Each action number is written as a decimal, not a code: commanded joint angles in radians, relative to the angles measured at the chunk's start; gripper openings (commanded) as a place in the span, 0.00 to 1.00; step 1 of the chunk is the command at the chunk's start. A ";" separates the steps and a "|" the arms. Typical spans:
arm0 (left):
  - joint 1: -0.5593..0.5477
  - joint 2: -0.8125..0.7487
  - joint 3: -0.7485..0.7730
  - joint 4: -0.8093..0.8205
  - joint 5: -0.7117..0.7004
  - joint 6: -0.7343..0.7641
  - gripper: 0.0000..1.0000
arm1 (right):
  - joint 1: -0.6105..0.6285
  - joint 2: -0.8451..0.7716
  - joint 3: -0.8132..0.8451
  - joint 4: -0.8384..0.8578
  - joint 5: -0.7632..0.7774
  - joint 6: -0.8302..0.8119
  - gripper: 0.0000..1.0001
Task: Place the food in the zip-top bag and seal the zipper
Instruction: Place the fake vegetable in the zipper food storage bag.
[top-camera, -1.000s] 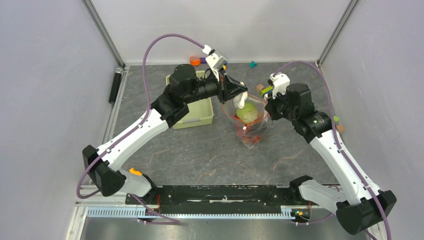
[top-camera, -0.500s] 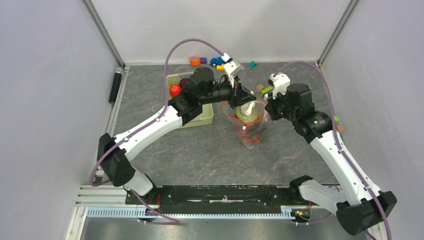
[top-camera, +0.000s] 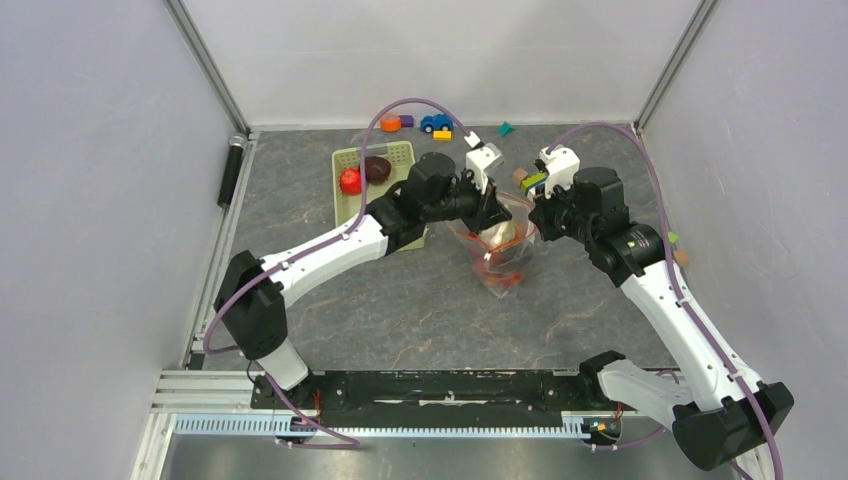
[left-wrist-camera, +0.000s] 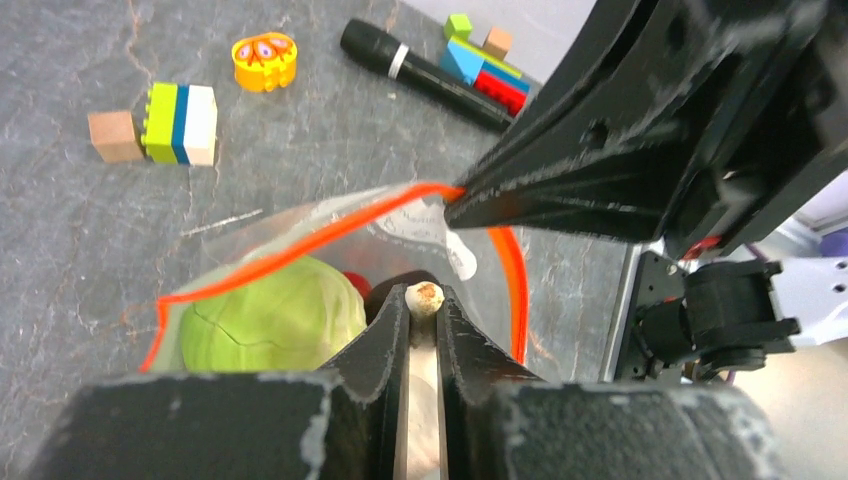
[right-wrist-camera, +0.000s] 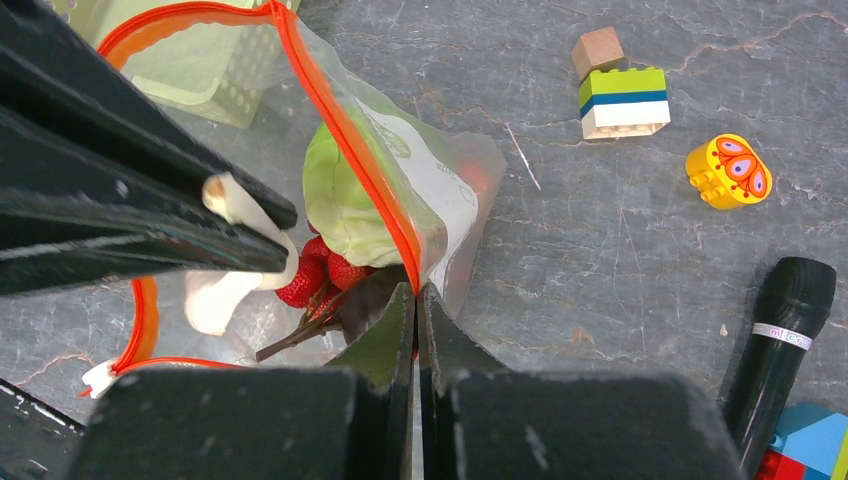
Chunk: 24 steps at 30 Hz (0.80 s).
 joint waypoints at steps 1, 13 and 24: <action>-0.035 -0.001 -0.036 0.014 -0.040 0.082 0.14 | -0.003 -0.024 -0.003 0.059 -0.011 -0.011 0.00; -0.070 -0.044 -0.096 -0.038 -0.082 0.089 0.71 | -0.003 -0.026 -0.006 0.061 -0.007 -0.011 0.00; -0.070 -0.159 -0.094 -0.070 -0.231 0.071 1.00 | -0.003 -0.026 -0.006 0.062 -0.004 -0.011 0.00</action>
